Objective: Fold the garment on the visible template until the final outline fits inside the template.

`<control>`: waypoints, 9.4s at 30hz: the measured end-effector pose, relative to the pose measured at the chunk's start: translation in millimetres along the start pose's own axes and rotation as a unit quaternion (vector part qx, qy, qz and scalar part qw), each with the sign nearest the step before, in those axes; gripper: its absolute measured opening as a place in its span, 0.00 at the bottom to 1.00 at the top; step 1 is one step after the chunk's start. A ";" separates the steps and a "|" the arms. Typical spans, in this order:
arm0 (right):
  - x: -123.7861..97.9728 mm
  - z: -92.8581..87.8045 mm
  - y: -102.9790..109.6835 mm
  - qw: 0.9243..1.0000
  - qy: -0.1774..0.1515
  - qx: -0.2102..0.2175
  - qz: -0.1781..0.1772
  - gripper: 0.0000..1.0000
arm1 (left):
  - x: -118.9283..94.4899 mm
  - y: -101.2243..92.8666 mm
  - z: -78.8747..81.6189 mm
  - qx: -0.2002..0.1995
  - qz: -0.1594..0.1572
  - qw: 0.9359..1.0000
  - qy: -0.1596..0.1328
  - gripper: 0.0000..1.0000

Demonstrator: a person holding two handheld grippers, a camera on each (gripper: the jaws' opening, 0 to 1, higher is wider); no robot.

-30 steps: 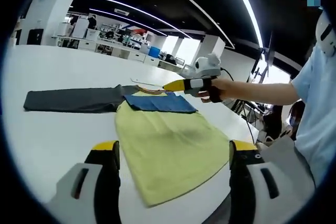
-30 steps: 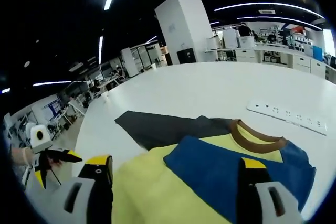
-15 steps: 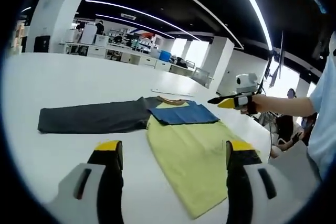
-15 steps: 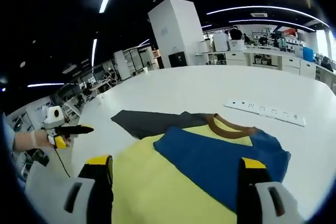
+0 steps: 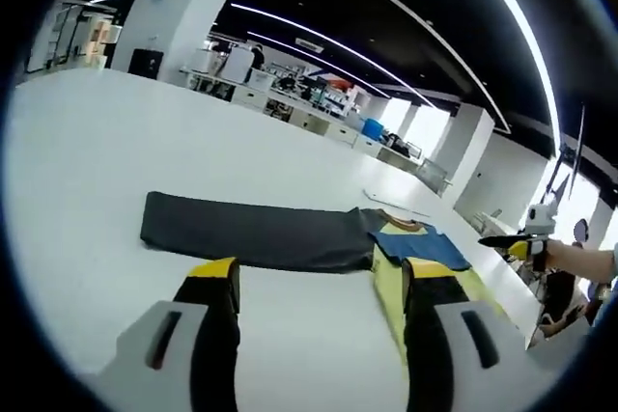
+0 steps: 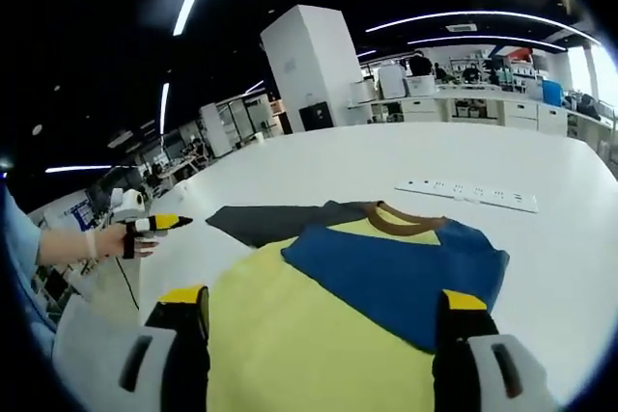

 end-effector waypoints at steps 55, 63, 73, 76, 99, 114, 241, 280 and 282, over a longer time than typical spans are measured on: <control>-60.0 -62.0 -24.8 0.992 -0.033 0.099 -0.073 0.94 | 39.0 120.9 -1.5 -0.089 0.195 0.977 -0.009 0.00; -59.5 -65.5 -22.6 0.990 -0.044 0.112 -0.073 0.94 | 52.1 75.3 25.1 -0.095 0.118 0.988 -0.035 0.00; -61.0 -63.5 -20.1 0.991 -0.051 0.103 -0.062 0.94 | 80.5 -13.3 63.1 -0.024 -0.006 0.999 -0.023 0.00; -62.4 -61.6 -18.8 0.991 -0.060 0.106 -0.060 0.94 | 90.2 -39.4 65.7 -0.022 -0.029 0.999 -0.017 0.00; -69.5 -62.2 -28.1 0.987 -0.084 0.129 -0.052 0.92 | 178.6 -199.9 53.1 -0.060 -0.174 0.983 0.013 0.00; -69.6 -73.7 -28.0 0.984 -0.086 0.148 -0.057 0.91 | 214.1 -299.5 14.1 -0.117 -0.252 0.960 0.036 0.00; -125.2 -139.0 -7.6 0.994 0.068 0.002 -0.085 0.68 | -2.2 -148.5 -99.1 0.195 -0.206 0.936 0.208 0.76; -134.2 -185.1 21.8 0.990 0.130 0.052 -0.026 0.06 | -58.5 -108.4 -145.1 0.097 -0.169 0.931 0.307 0.01; -134.5 -184.9 20.7 0.990 0.127 0.063 -0.029 0.00 | -58.5 -108.3 -145.4 0.082 -0.162 0.933 0.310 0.01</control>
Point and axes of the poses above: the point that each gripper's makers call its tool centre point, and the gripper's own axes: x roughly forward along the fingers, y roughly to its left, z roughly out of its top, the point moved 5 cm from there along -x, roughly backward along the fingers
